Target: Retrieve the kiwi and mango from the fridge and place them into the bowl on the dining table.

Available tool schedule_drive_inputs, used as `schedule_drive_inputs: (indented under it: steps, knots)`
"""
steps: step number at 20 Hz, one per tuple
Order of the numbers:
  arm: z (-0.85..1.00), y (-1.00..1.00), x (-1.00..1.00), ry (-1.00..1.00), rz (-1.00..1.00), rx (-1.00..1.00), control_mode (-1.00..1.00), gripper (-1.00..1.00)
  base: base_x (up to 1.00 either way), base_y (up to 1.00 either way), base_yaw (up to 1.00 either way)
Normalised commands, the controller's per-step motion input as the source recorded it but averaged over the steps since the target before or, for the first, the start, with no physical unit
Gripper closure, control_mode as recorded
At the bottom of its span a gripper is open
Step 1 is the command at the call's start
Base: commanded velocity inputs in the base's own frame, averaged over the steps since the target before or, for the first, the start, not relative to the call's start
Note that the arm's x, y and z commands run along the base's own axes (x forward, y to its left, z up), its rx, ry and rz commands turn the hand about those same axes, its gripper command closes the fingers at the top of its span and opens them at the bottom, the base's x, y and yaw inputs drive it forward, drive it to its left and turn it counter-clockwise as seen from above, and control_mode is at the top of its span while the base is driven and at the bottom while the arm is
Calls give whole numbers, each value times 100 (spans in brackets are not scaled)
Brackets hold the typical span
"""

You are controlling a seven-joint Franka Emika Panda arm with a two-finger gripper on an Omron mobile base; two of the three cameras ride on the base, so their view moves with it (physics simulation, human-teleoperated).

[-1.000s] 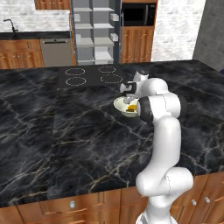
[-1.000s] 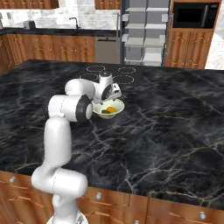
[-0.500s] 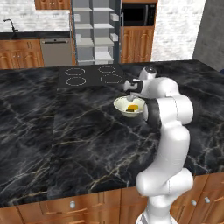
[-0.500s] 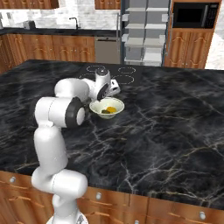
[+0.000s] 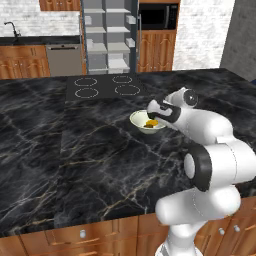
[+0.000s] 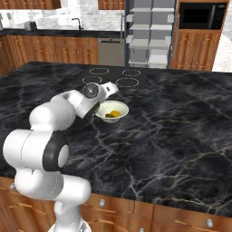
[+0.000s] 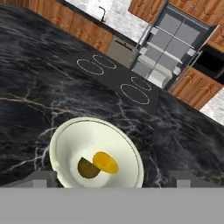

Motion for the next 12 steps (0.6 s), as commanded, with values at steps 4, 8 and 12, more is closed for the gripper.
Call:
schedule_drive_inputs:
  steps: [4, 8, 12]
  knots:
    - [93, 0, -88, -13, 0, -1, -100, -100, 0, 0, 0]
    - [100, 0, -80, -2, 0, -1, -100, -100, 0, 0, 0]
    - [100, 0, -71, -3, 0, -1, -100, -100, 0, 0, 0]
